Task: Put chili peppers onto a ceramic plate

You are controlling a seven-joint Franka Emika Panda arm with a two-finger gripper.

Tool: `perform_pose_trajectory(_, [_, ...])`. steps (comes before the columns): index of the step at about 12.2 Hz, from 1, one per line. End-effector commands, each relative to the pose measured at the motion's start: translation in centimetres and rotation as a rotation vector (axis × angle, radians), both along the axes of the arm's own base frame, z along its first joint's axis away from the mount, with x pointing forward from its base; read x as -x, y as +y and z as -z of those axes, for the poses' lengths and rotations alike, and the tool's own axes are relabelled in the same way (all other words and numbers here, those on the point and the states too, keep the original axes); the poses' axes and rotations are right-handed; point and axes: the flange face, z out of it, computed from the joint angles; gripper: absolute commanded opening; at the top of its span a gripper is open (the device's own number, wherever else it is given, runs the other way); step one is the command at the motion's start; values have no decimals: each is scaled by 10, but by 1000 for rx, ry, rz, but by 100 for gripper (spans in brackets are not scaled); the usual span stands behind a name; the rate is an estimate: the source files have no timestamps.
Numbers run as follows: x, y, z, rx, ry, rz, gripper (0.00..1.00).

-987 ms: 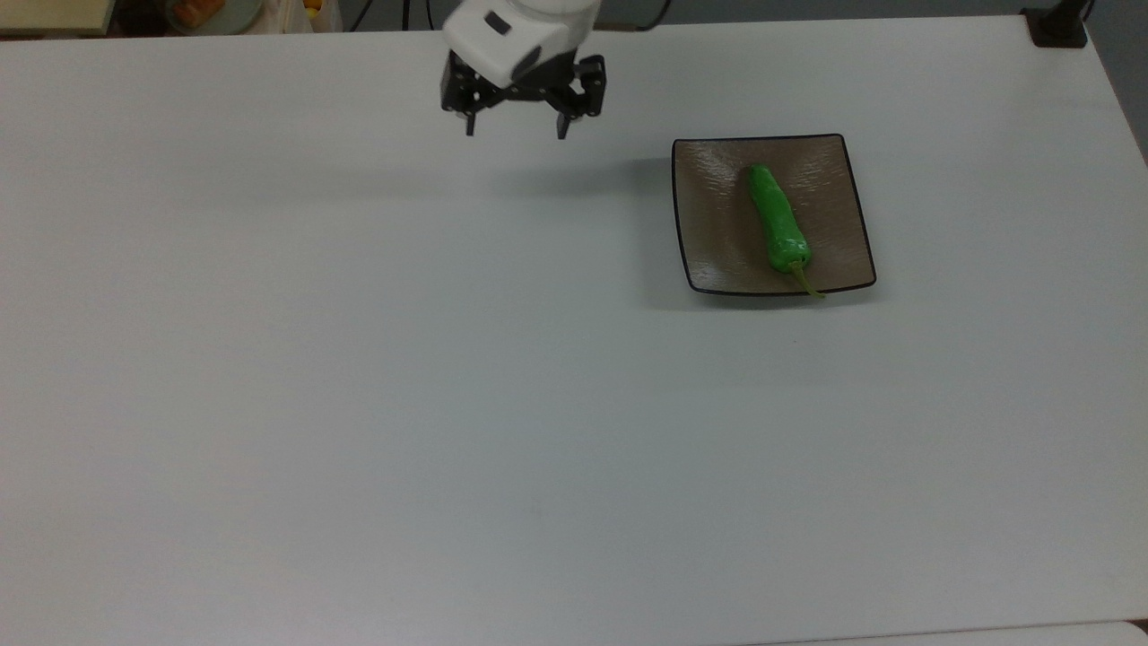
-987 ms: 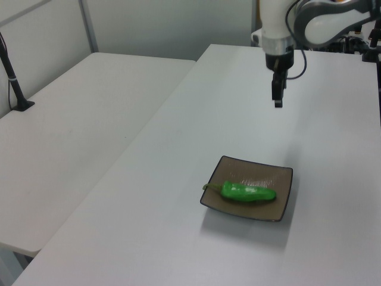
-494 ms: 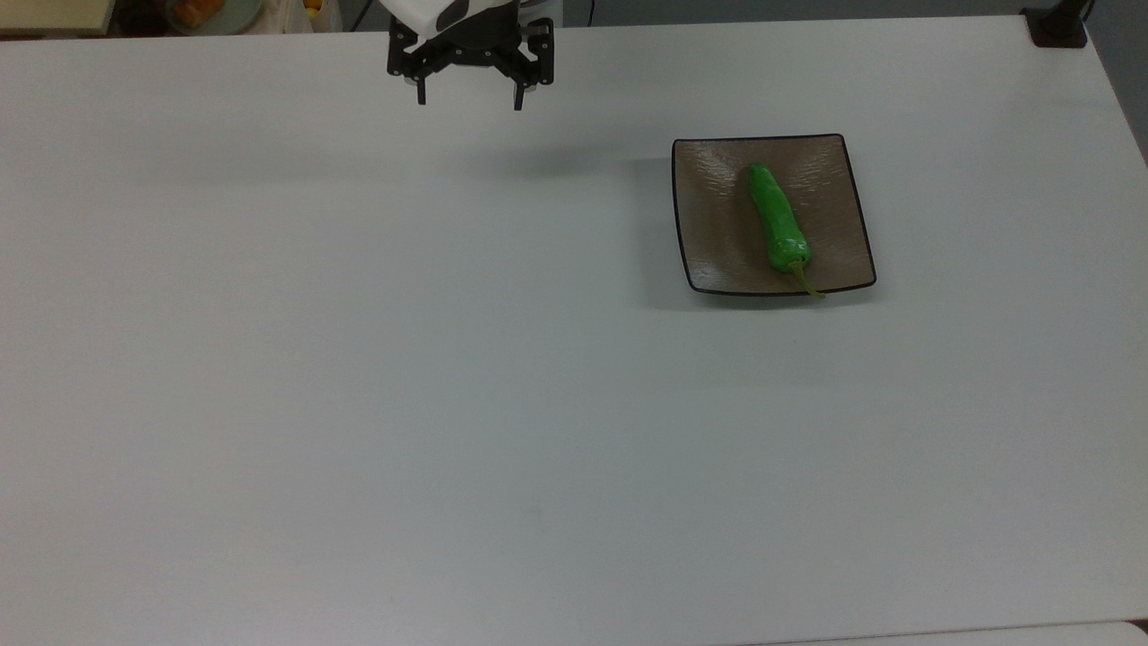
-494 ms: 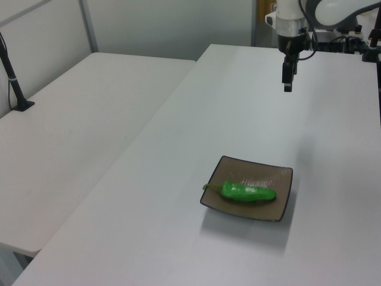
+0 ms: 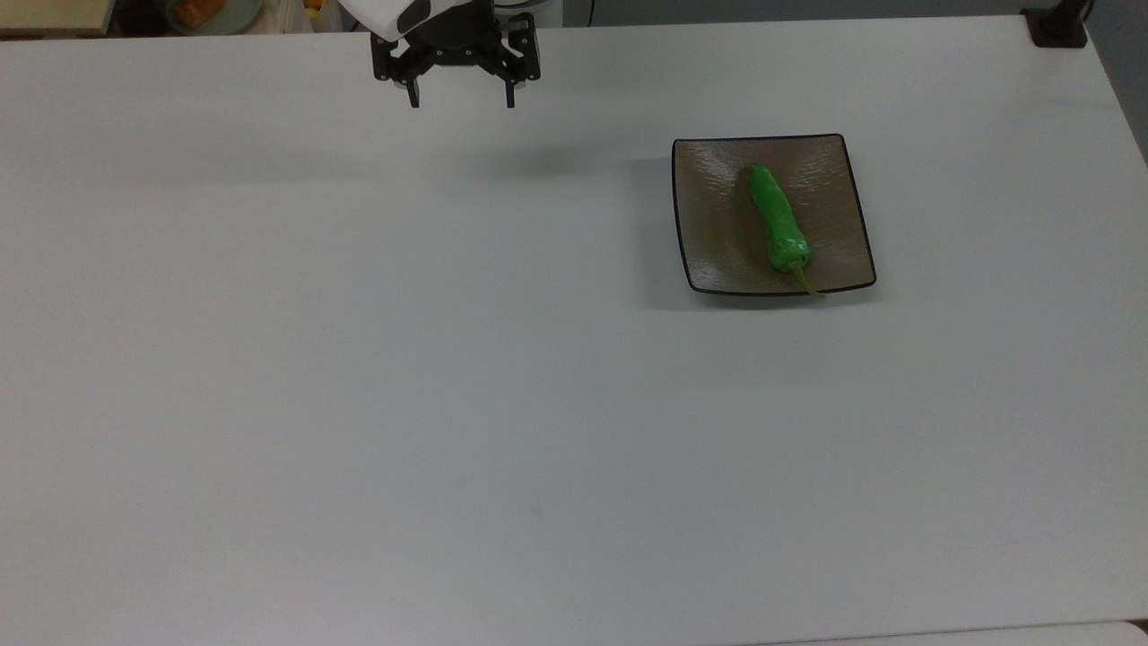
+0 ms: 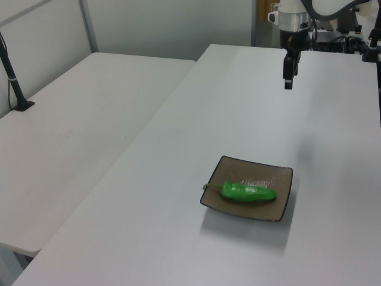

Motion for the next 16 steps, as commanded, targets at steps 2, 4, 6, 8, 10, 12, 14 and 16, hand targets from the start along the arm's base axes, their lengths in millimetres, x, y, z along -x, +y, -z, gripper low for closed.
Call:
perform_pose_trajectory(2, [6,-4,1,-41,-19,-14,100])
perform_pose_trajectory(4, [5,-4,1,-41,-19,-14,100])
perform_pose_trajectory(6, [5,-3,4,-40,-11,-20,100])
perform_pose_trajectory(8, [5,-4,5,-37,-10,-29,100])
perform_pose_trajectory(10, [0,-5,0,-31,-58,-20,100])
perform_pose_trajectory(12, [-1,-7,6,-32,-76,-14,100])
perform_pose_trajectory(14, [-3,-9,5,-38,-95,8,100])
perform_pose_trajectory(16, [-9,-20,11,-40,-108,81,100])
